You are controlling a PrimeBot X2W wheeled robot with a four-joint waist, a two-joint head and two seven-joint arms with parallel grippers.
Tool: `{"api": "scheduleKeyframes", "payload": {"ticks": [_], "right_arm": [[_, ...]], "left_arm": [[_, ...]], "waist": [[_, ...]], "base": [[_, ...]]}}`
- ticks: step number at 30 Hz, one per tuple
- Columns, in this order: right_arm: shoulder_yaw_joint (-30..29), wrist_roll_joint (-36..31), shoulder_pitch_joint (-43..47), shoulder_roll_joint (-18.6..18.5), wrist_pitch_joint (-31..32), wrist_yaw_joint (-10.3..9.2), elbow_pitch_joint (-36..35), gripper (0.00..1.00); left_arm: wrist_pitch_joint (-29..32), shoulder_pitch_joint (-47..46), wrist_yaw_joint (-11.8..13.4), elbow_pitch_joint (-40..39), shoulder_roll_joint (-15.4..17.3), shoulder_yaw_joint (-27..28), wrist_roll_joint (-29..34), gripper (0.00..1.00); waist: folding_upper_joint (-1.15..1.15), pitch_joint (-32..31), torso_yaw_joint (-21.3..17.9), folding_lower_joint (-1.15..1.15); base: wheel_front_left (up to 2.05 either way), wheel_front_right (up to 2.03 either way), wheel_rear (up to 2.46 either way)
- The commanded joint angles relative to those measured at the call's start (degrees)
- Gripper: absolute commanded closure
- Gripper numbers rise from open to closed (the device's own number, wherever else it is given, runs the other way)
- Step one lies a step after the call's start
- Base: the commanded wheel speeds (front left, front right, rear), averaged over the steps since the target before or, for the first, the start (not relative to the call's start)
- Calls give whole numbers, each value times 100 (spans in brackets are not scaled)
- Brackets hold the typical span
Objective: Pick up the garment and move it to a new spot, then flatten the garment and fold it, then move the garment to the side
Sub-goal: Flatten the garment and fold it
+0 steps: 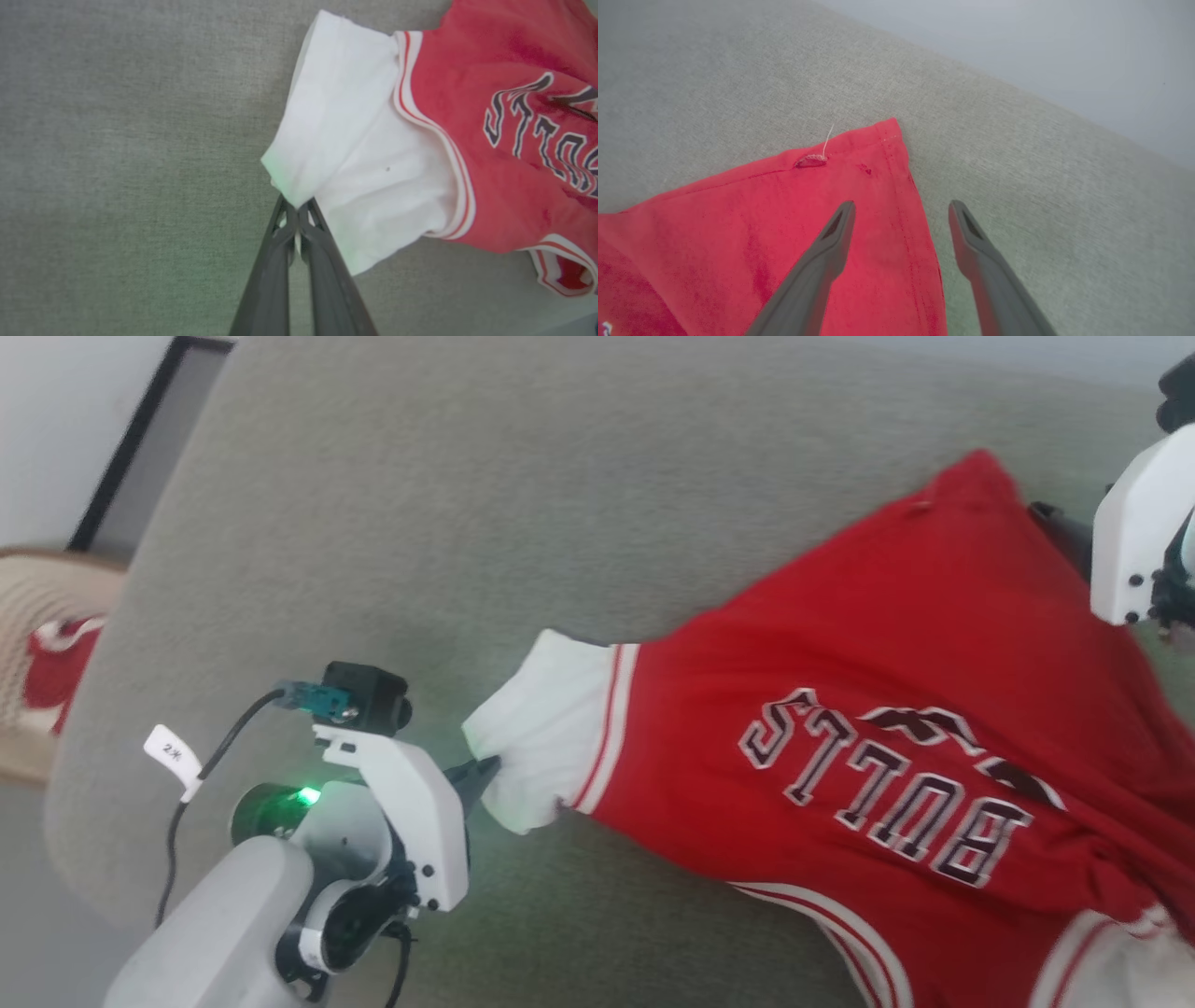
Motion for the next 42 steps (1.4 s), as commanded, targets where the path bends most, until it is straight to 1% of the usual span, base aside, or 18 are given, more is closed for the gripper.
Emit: {"api": "scheduleKeyframes", "payload": {"ticks": [1,6,8,11,12,15,16,17,18,20,23,27,33,38,42], "right_arm": [[153,37,-214,-53,34,-4,271,0],[798,223,-747,-270,353,-5,1125,0],[1215,324,-864,-371,599,-5,1351,0],[1815,601,-789,-509,1152,-2,1761,0],[1815,601,-789,-509,1152,-2,1761,0],[2213,969,-650,-586,1722,-2,2073,0],[2283,1097,-647,-599,1817,-2,2108,53],[2357,1197,-670,-626,1906,-2,2125,100],[2428,1218,-729,-684,1906,-2,2119,100],[2507,1218,-906,-818,1638,-7,2038,100],[2563,1289,-1192,-875,1307,-9,1971,100],[2558,1437,-1493,-897,918,-10,1856,100],[2624,1663,-1685,-893,497,-8,1521,100],[2558,1750,-1716,-981,268,-8,1239,100],[2406,1820,-1717,-952,174,-9,1051,100]], "left_arm": [[-51,-108,-61,59,-74,-39,86,100],[-146,-288,-196,236,-262,-121,101,100],[-184,-340,-239,318,-302,-132,103,100],[-234,-408,-298,432,-374,-157,91,100],[-234,-408,-298,432,-374,-157,91,100],[-264,-462,-339,538,-416,-162,61,100],[-274,-471,-348,573,-420,-160,55,100],[-284,-485,-362,605,-425,-155,48,100],[-284,-507,-369,638,-426,-143,33,100],[-280,-572,-370,694,-411,-98,0,100],[-262,-652,-386,730,-332,-18,-17,100],[-192,-856,-298,723,-149,95,90,100],[110,-1295,-172,551,328,298,187,100],[591,-1802,-86,387,774,378,340,100],[967,-2229,-59,308,1071,406,483,100]], "waist": [[0,198,324,0],[0,376,583,0],[0,436,647,0],[0,491,705,0],[0,491,705,0],[0,515,718,0],[0,521,712,0],[0,524,702,0],[0,526,683,0],[0,520,627,0],[0,469,498,0],[0,348,284,0],[0,71,-128,0],[0,-211,-509,0],[0,-435,-802,0]], "base": [[0,0,0],[0,0,0],[0,0,0],[0,0,0],[0,0,0],[0,0,0],[0,0,0],[0,0,0],[0,0,0],[0,0,0],[0,0,0],[0,0,0],[0,0,0],[0,0,0],[0,0,0]]}}
